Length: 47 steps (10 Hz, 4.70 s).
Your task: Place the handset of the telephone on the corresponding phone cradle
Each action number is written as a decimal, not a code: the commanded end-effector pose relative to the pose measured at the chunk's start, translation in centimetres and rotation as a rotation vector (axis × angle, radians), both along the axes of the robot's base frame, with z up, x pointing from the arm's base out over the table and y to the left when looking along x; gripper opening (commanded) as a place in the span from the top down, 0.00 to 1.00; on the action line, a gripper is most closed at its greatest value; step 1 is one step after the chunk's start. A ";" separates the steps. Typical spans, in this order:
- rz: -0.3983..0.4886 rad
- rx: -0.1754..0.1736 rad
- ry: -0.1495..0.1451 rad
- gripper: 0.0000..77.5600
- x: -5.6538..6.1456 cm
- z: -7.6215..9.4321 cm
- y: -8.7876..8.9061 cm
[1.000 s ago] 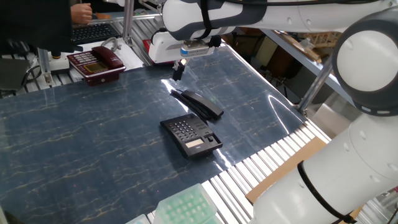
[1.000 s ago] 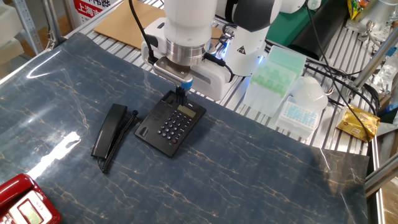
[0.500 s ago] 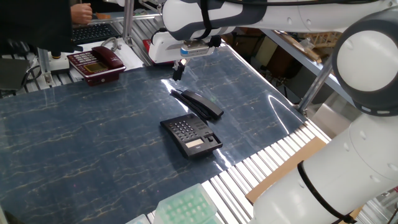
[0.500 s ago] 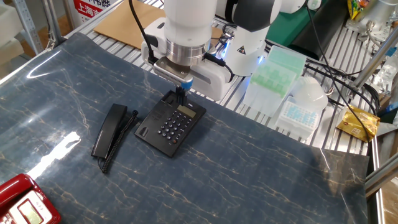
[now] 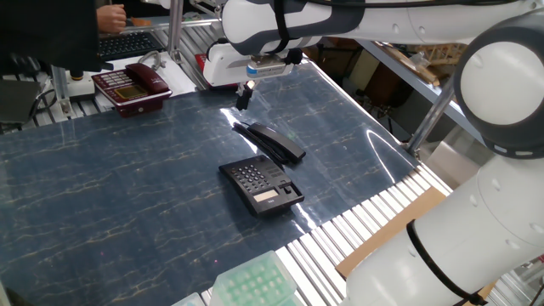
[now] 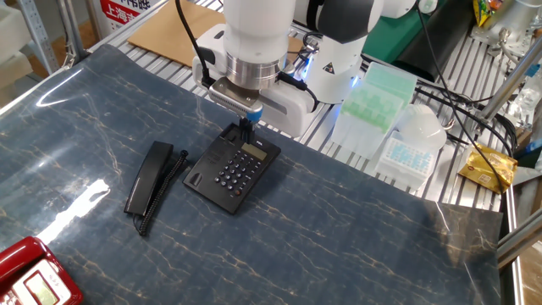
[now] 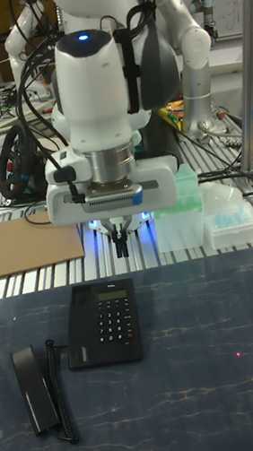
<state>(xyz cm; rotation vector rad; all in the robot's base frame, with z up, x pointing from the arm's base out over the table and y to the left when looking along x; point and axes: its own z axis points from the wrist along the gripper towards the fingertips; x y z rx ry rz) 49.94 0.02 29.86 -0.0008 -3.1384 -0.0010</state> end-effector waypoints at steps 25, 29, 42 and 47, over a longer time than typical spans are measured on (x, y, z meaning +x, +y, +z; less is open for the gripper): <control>0.025 0.183 -0.010 1.00 4.5 1.4 -3.5; 0.010 0.171 0.005 1.00 4.4 1.4 -3.4; -0.260 0.079 0.056 1.00 4.4 1.4 -3.4; -0.156 0.083 0.042 1.00 5.4 -0.4 -5.7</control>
